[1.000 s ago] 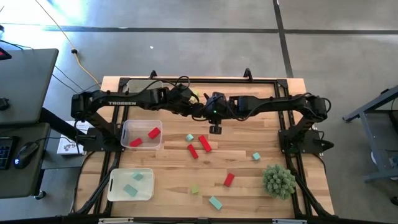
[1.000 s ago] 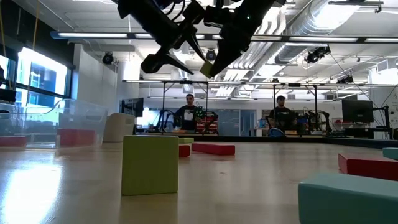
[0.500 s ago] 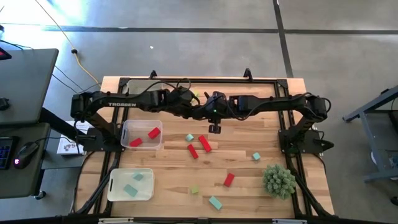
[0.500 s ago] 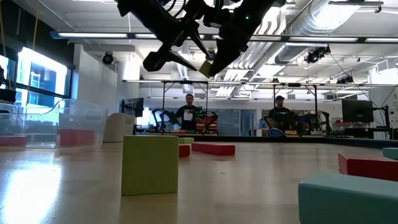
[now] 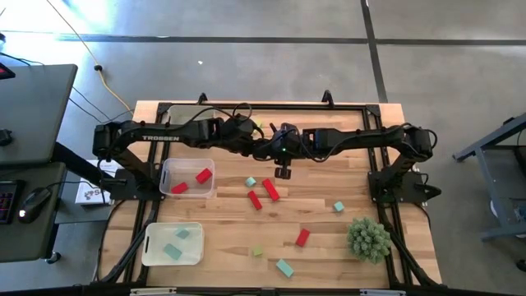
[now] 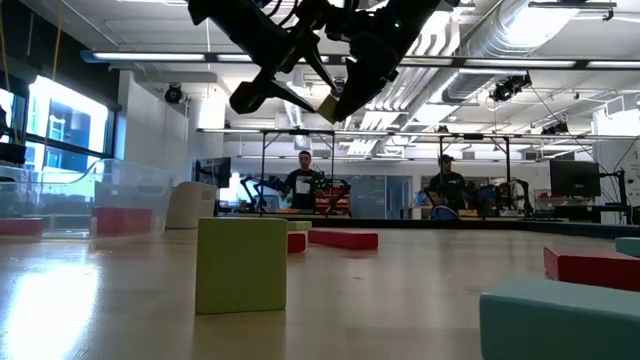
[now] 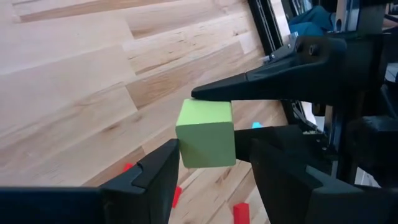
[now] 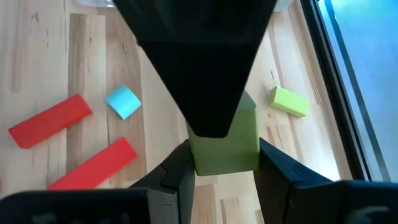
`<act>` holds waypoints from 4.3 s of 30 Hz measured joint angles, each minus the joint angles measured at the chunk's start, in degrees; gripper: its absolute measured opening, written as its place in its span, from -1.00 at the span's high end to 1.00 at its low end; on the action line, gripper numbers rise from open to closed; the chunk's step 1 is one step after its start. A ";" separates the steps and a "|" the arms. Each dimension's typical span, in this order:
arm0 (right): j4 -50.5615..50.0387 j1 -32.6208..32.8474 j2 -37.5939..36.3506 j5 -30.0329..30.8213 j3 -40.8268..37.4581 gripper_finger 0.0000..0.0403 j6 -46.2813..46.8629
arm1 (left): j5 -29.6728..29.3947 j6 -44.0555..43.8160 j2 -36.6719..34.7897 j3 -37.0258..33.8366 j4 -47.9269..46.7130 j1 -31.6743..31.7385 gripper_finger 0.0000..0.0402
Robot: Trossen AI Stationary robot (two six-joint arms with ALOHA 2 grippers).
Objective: Sort & place blocks by color
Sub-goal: Put the light green block into the gray bin
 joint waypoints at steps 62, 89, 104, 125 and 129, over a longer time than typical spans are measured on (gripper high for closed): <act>2.72 0.09 -0.24 1.29 0.11 0.47 4.93 | -1.05 -1.48 -0.07 -0.07 0.61 0.17 -0.14; 3.57 0.02 0.00 3.19 0.07 0.47 4.71 | -2.12 0.06 0.03 -0.02 -0.10 0.20 0.30; 3.87 0.00 -0.02 3.75 0.07 0.47 4.74 | -2.53 -2.26 -0.02 0.09 -1.70 0.37 -0.16; 6.80 0.24 0.00 2.36 0.07 0.47 3.96 | -0.83 -1.03 -0.31 0.04 -1.39 1.33 -0.14; 6.68 0.33 -0.11 2.27 0.07 0.47 4.43 | -0.87 -1.18 -0.33 0.09 -2.36 1.33 -0.14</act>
